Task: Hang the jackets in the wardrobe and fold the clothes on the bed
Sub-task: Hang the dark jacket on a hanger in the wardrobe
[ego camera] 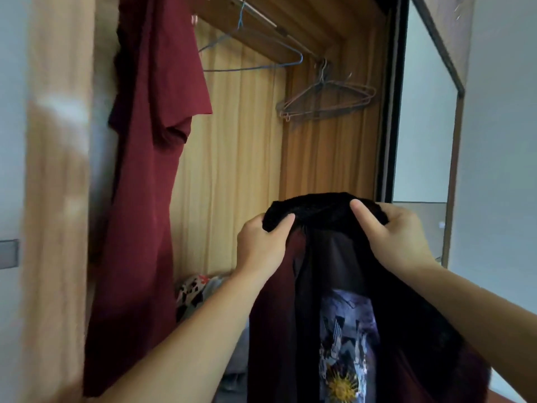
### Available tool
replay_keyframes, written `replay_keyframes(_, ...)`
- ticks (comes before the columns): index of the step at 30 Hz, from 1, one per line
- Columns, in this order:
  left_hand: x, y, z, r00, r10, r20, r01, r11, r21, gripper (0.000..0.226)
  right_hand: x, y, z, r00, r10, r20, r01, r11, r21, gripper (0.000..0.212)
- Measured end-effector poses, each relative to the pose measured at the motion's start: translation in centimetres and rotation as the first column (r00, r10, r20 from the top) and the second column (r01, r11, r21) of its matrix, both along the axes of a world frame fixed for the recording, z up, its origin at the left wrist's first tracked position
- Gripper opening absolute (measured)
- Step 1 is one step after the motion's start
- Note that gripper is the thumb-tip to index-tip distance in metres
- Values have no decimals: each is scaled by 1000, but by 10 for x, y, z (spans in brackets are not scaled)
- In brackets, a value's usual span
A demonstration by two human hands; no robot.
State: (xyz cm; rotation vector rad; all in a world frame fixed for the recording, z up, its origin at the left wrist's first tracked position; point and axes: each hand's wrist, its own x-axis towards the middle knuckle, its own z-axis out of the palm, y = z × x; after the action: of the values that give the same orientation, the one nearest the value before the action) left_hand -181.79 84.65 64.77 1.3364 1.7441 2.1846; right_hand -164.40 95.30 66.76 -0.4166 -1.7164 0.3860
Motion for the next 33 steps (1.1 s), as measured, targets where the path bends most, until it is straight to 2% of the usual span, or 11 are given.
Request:
replay_keyframes(3,-16,27,15,978,-177,107,174,984,35,8,-22,31,15,999,31,-32,-31,999,15,47)
replay_keyframes(6,-33,44,24,924,-334,186,334,942,33,13,-52,58,30,996,67,-64,-63,996,58,49)
replay_keyframes(10,-58,68,24,946,-230,227,225,973,51,11,-100,87,44,980,188,-70,-180,977,114,47)
replay_keyframes(13,-68,81,26,980,-90,178,84,996,43,28,-132,109,52,954,284,-97,-272,955,117,44)
replay_keyframes(16,-72,94,28,996,0,87,-3,1000,27,74,-165,124,62,907,405,-115,-387,909,153,50)
replay_keyframes(18,-76,106,32,999,-11,-30,9,998,-55,89,-187,127,71,838,530,-126,-507,844,174,54)
replay_keyframes(20,-81,116,41,990,78,-119,-87,993,-74,73,-207,128,83,753,646,-124,-626,762,166,53)
replay_keyframes(22,-89,118,53,966,251,-65,-253,967,-36,55,-222,131,96,707,699,-111,-677,714,181,53)
replay_keyframes(27,-107,105,88,927,374,-25,-370,925,88,57,-240,132,135,671,738,-63,-709,665,235,58)
replay_keyframes(29,-112,106,108,909,414,-43,-405,903,144,49,-246,133,154,700,712,-65,-681,692,240,60)
replay_keyframes(33,-128,111,155,883,468,-27,-453,867,207,32,-248,146,207,871,489,-42,-450,830,330,54)
